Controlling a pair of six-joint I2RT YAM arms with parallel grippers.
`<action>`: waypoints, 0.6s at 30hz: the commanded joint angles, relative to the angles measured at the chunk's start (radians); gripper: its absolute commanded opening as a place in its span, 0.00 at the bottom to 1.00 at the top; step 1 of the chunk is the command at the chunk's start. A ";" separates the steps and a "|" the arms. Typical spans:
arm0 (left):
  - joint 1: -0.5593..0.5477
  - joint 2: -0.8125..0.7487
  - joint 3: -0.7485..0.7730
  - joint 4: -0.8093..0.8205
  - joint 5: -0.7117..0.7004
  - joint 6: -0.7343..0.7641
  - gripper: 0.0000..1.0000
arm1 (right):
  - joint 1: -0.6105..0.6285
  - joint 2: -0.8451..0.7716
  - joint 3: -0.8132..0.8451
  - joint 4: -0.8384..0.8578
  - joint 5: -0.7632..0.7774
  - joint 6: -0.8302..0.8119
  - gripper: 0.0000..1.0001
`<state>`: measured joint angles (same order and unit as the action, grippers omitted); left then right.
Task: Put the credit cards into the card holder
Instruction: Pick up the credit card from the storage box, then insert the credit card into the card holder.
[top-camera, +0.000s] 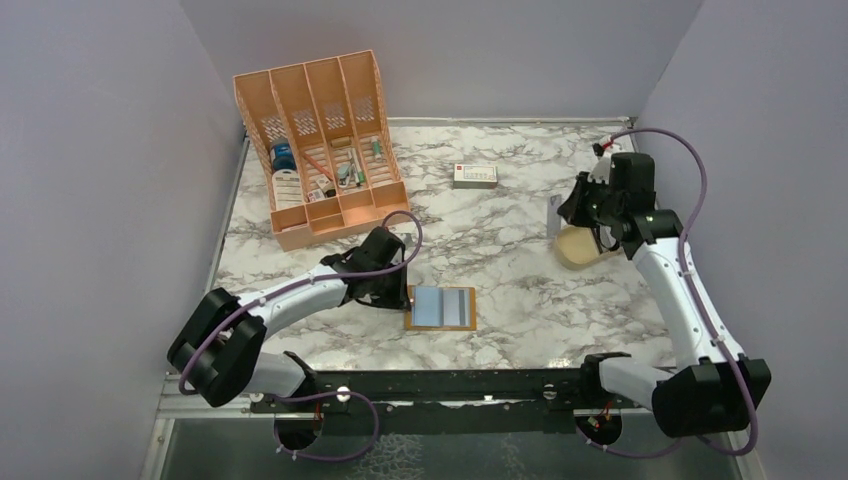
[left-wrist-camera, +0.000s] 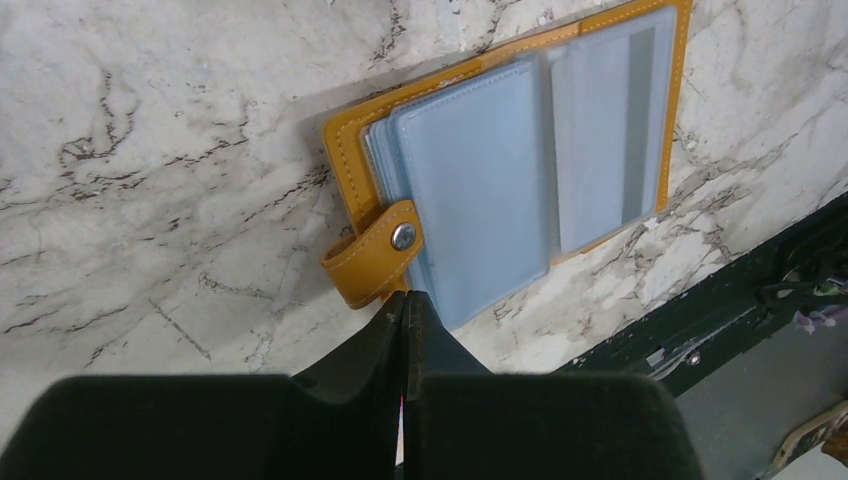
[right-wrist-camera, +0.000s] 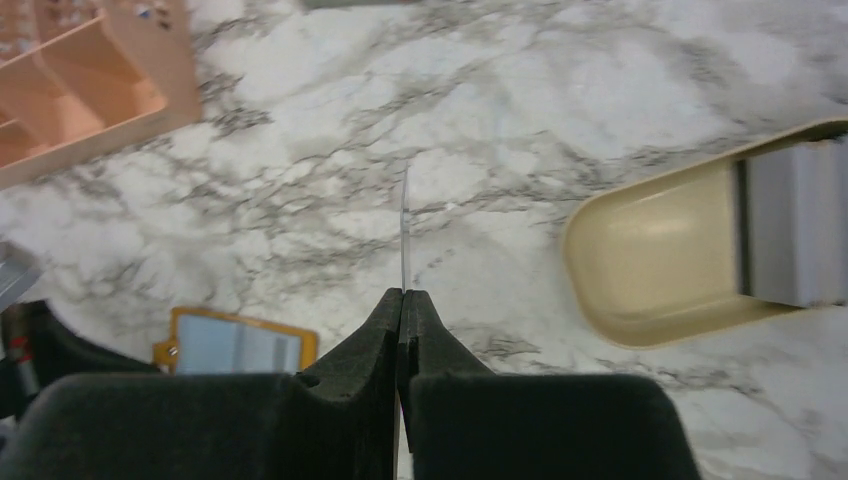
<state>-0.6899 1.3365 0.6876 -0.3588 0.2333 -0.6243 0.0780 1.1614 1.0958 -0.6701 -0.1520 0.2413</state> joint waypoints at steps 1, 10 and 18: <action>0.003 0.021 -0.039 0.106 0.052 -0.047 0.04 | 0.048 -0.065 -0.091 0.108 -0.274 0.099 0.01; 0.001 0.049 -0.086 0.214 0.074 -0.101 0.04 | 0.376 -0.032 -0.262 0.308 -0.275 0.290 0.01; -0.002 0.060 -0.115 0.258 0.091 -0.125 0.06 | 0.553 0.064 -0.367 0.487 -0.214 0.439 0.01</action>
<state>-0.6891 1.3842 0.5865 -0.1535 0.2874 -0.7292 0.5850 1.2003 0.7666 -0.3176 -0.4015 0.5823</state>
